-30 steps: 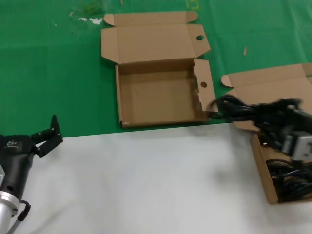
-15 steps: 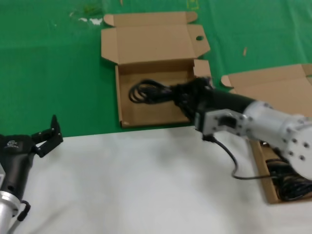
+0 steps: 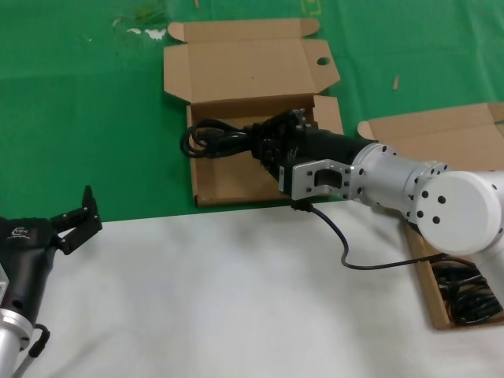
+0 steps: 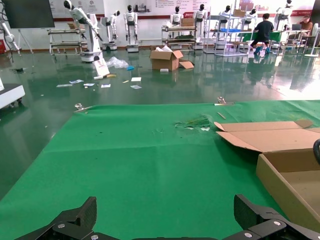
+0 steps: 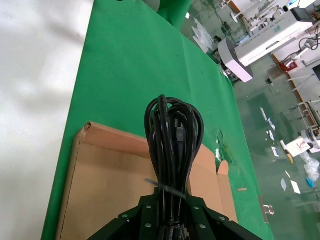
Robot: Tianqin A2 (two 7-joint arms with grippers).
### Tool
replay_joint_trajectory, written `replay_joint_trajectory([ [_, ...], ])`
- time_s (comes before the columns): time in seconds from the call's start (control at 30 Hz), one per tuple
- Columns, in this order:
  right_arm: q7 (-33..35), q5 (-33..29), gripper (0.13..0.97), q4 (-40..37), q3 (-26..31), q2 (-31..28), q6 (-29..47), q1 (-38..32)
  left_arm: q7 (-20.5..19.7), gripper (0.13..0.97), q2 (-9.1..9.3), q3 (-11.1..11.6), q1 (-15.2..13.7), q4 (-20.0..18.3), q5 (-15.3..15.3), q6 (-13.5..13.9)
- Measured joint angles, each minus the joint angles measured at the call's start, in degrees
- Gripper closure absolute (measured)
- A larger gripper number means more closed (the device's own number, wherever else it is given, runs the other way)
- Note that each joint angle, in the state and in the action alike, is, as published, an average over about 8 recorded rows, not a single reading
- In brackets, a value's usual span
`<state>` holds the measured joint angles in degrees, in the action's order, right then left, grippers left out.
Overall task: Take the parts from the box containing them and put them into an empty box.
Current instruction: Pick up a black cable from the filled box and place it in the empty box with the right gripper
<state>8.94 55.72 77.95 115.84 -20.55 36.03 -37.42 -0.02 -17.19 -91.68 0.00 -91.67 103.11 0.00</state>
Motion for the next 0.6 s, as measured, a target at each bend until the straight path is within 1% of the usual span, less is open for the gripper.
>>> replay_joint_trajectory([
  [0.3, 0.0, 0.0, 0.866, 0.0, 0.0, 0.0, 0.0, 0.0, 0.0, 0.132, 0.00, 0.0, 0.0, 0.0, 0.0, 0.0],
  [0.57, 0.0, 0.0, 0.779, 0.0, 0.0, 0.0, 0.0, 0.0, 0.0, 0.132, 0.00, 0.0, 0.0, 0.0, 0.0, 0.0],
  [0.6, 0.0, 0.0, 0.779, 0.0, 0.0, 0.0, 0.0, 0.0, 0.0, 0.132, 0.00, 0.0, 0.0, 0.0, 0.0, 0.0],
])
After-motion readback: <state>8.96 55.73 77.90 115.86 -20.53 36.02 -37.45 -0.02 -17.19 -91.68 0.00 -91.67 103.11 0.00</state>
